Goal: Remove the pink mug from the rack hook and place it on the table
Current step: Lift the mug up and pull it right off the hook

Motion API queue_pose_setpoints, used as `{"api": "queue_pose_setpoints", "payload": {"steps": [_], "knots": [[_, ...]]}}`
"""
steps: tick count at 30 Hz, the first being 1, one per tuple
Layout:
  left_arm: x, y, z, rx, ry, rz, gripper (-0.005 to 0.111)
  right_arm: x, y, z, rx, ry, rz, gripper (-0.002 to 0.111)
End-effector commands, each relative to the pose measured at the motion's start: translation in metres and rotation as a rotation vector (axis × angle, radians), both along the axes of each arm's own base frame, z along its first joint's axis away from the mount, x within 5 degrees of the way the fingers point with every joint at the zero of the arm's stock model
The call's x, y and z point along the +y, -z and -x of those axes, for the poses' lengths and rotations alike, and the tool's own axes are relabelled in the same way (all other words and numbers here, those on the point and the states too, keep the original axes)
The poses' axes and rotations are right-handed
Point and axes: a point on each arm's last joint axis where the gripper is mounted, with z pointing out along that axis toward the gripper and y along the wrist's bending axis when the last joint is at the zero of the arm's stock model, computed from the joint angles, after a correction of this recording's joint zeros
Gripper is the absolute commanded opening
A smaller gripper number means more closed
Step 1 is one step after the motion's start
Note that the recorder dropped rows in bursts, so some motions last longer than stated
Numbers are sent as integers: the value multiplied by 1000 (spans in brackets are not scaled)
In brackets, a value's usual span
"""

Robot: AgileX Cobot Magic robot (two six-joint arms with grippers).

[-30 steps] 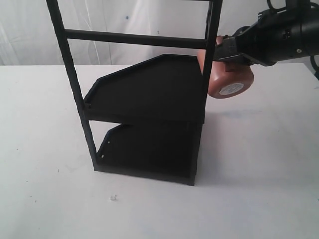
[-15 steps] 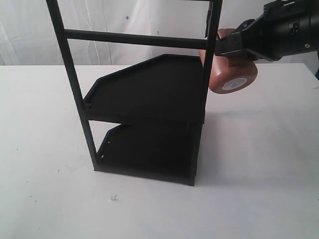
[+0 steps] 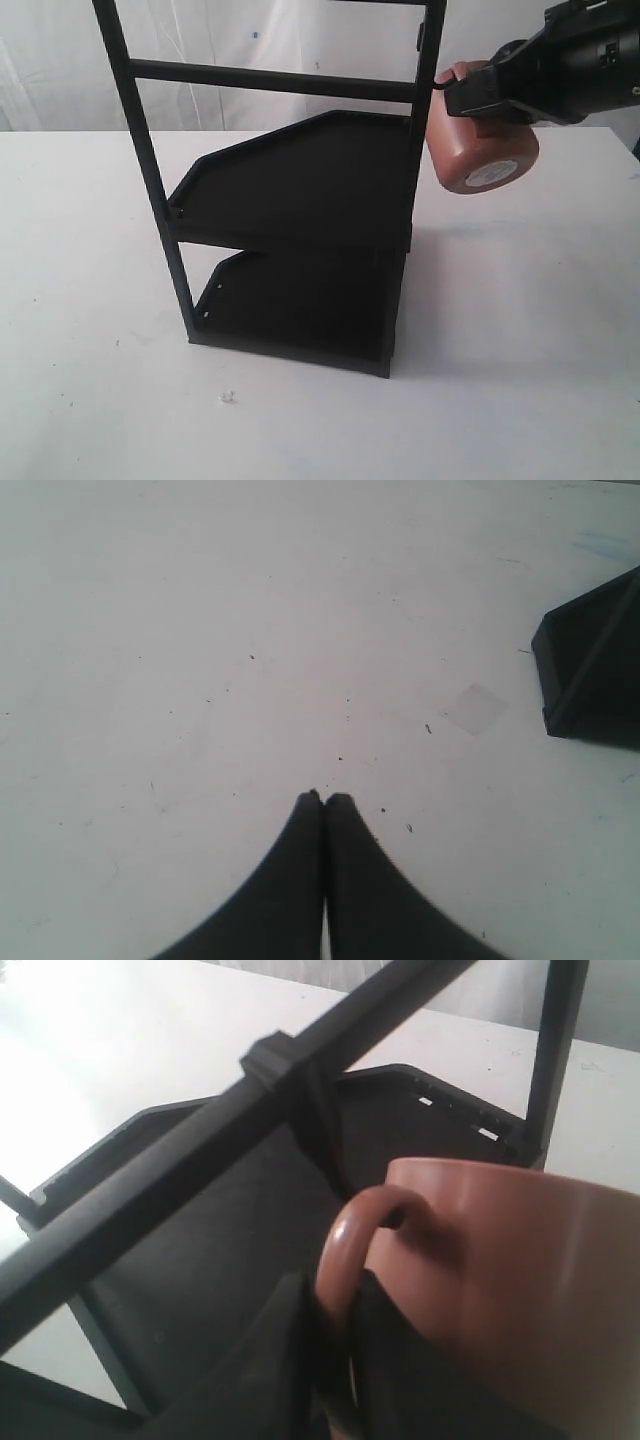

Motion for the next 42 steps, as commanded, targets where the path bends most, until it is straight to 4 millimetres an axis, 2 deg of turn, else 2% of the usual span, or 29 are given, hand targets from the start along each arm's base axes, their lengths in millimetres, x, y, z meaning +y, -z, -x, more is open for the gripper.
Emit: {"api": "queue_pose_setpoints", "payload": {"steps": [1,22,32,36,42], "knots": [[0,0,0,-6,7,0,0,0,-7,7,-14,-11,-2,0],[0,0,0,-6,7,0,0,-9,-15,19,-21,44,77,0],[0,0,0,-6,7,0,0,-28,-5,14,47,246,198,0],[0,0,0,-6,7,0,0,-33,11,10,10,316,198,0],[0,0,0,-6,7,0,0,-43,56,1,-99,474,174,0]]}}
